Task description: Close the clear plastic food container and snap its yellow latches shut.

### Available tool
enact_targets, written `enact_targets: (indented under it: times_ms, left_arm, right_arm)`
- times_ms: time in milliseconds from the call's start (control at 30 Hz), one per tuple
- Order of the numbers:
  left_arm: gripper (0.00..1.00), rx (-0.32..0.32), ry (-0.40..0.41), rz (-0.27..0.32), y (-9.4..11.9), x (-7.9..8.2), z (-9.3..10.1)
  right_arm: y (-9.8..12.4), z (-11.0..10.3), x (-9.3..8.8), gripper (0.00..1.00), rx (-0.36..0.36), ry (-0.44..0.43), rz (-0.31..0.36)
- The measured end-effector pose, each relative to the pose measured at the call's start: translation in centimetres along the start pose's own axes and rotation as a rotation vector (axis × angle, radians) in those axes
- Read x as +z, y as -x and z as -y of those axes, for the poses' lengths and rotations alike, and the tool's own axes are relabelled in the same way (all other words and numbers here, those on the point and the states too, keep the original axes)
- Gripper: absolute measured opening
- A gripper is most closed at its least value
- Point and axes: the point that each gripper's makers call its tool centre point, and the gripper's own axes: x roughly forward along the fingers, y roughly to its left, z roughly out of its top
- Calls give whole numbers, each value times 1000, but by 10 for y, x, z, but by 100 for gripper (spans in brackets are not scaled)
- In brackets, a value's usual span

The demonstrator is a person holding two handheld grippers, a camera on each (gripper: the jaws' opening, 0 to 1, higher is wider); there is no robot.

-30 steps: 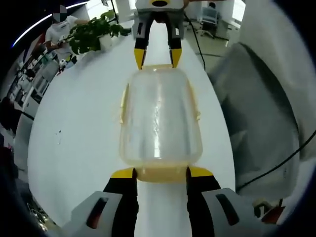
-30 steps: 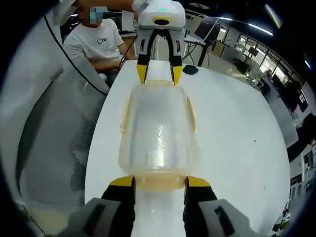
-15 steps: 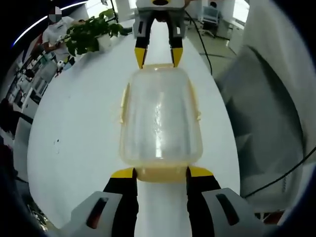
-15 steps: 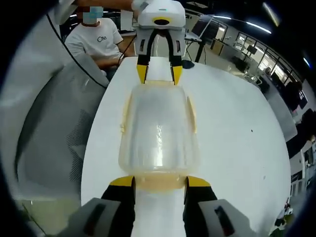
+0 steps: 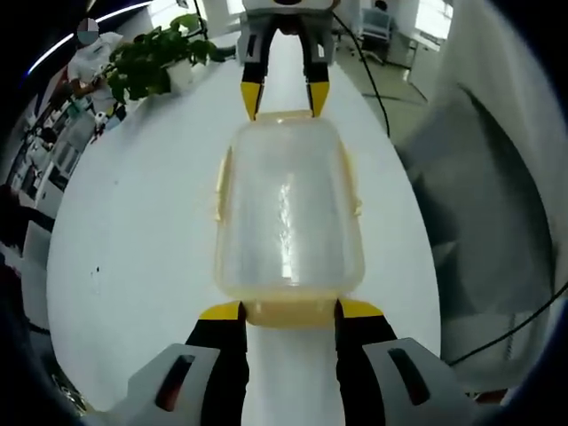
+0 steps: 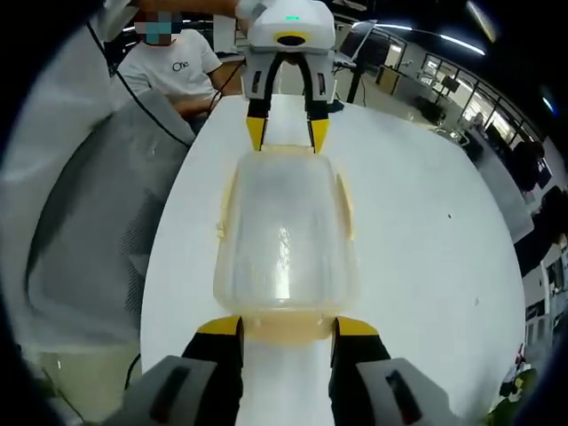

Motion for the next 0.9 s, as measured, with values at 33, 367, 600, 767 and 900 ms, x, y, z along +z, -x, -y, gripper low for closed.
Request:
enact_targets:
  times_ms: [33, 367, 600, 767, 900]
  left_arm:
    - [35, -2, 1, -1, -1, 0, 0]
    - [35, -9, 1, -16, -5, -3, -2]
    - [35, -1, 1, -35, -8, -11, -3]
    - [36, -8, 7, -40, -12, -13, -3]
    - [36, 0, 6, -45, -14, -15, -4]
  right_arm:
    - [0, 0, -1, 35, 2, 0, 0]
    - [-7, 2, -4, 36, 8, 3, 4]
    - [-16, 4, -2, 36, 3, 12, 1]
    - [-21, 4, -5, 36, 13, 13, -11]
    - [-23, 5, -6, 36, 8, 19, -14]
